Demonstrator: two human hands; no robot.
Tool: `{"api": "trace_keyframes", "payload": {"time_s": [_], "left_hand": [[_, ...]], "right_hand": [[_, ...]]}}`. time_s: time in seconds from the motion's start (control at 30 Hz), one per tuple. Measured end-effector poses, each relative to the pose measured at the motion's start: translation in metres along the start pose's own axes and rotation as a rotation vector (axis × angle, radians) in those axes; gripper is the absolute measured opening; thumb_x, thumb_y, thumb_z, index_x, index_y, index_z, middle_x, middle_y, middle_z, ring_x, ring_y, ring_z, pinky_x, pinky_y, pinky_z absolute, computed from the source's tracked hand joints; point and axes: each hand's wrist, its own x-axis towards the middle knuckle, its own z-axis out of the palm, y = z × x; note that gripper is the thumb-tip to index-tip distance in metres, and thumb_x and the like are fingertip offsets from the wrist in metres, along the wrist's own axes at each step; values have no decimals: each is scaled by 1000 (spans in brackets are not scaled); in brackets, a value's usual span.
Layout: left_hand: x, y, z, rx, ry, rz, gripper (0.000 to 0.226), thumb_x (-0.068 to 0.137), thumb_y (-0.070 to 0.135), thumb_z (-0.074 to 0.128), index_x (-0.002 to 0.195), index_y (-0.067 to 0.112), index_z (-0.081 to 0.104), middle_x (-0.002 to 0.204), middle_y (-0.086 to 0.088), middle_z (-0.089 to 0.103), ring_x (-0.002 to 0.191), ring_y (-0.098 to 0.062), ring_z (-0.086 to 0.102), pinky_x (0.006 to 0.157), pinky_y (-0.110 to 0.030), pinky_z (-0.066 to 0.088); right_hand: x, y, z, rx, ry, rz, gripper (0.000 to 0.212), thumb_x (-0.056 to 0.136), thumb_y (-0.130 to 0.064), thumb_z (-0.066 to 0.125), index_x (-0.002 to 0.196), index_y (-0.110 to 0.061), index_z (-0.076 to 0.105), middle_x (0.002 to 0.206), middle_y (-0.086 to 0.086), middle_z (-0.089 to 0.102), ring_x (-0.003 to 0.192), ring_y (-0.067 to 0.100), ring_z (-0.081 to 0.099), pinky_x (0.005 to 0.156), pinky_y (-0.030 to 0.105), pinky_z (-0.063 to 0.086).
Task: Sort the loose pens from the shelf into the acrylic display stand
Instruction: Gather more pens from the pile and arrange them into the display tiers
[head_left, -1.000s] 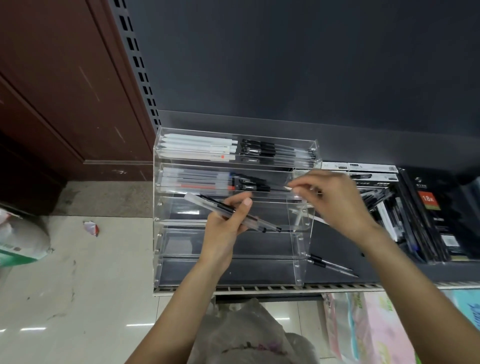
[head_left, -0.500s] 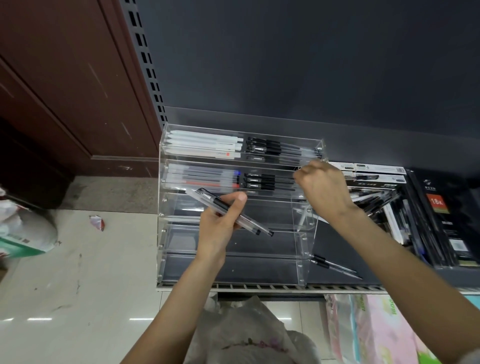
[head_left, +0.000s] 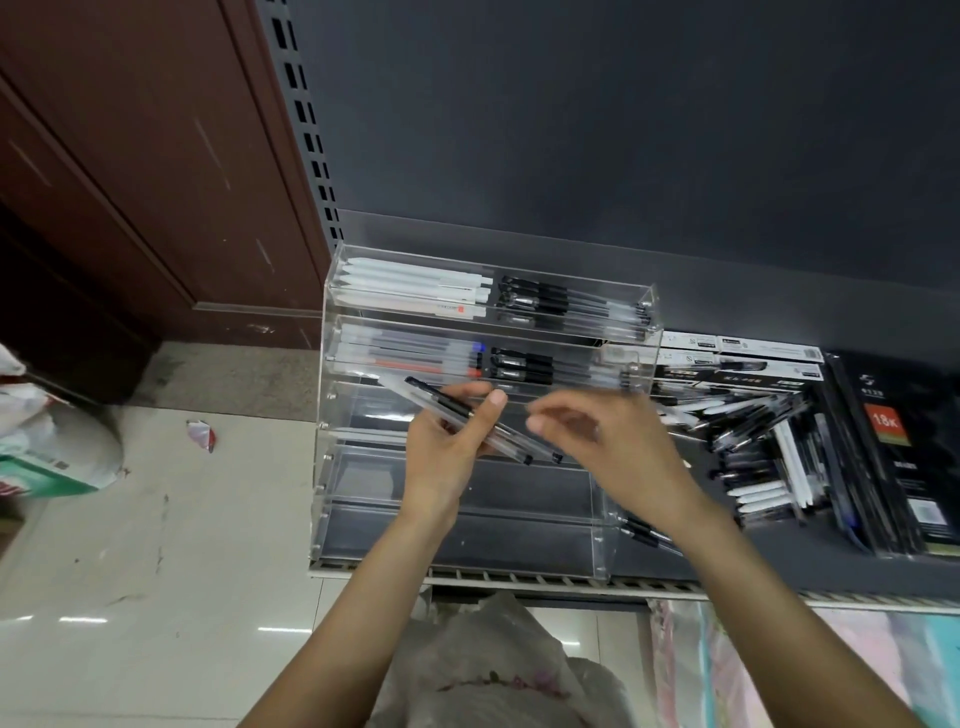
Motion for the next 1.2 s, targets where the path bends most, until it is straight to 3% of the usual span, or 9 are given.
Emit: {"api": "trace_keyframes", "payload": {"time_s": [0.17,0.27,0.33,0.47,0.7,0.87,0.97,1.07,1.2], "left_hand": [[-3,-4,6,62,-41,90,28,73,33,70,94,15,65,77,-1,66,73,-15,67,69,-28,57],[-6,-3,6,29,-5,60,21,75,34,67,83,15,62,64,0,57,57,-8,59,56,-18,50],[-5,-4,2,34,40,19,24,79,36,64,73,14,56,54,7,51,51,-8,54,53,-18,47],[-6,-5,-8,41,105,-21,32,86,40,56,73,10,55,50,6,48,44,-6,47,46,-17,43],[-10,-7,-10,11,148,-9,27,95,28,52,78,8,56,60,-2,44,46,-4,48,44,-16,42],[-14,-11,-12,23,138,19,27,92,29,53,82,4,57,51,7,48,43,-6,47,45,-17,43],[-15,-13,-12,27,146,23,28,92,27,55,88,-1,59,51,7,53,44,-7,52,48,-17,46],[-14,-13,-10,36,140,21,29,92,26,55,91,-3,58,51,6,57,45,-8,55,51,-17,49],[-15,-14,-8,49,124,12,31,92,27,55,92,-4,58,52,7,58,49,-8,58,54,-18,51]], "right_hand": [[-8,2,7,163,-47,112,10,79,-20,73,89,-22,73,75,-17,69,72,-5,64,72,10,48],[-3,21,-19,-27,177,55,12,78,-18,74,89,-22,74,76,-14,69,69,-4,63,68,6,45],[3,37,-37,-233,271,3,10,79,-18,74,89,-22,73,77,-9,72,65,3,64,67,21,52],[19,53,-47,-439,120,-94,9,82,-15,72,89,-19,73,81,-5,74,72,20,69,68,36,55],[44,55,-43,-485,-132,-164,9,86,-18,67,92,-18,74,86,-1,74,79,21,68,74,38,53],[49,59,-45,-508,-270,-162,18,87,-12,64,101,-19,74,101,-2,73,92,22,67,80,37,52],[46,57,-41,-588,-249,-210,24,89,-7,61,108,-17,71,108,2,70,95,27,66,79,41,53],[39,47,-31,-511,-153,-264,29,86,2,59,106,-16,71,105,0,71,88,24,69,73,41,56],[34,40,-23,-457,-124,-194,29,93,-4,48,105,-18,70,109,-4,69,93,19,67,79,36,53]]}}
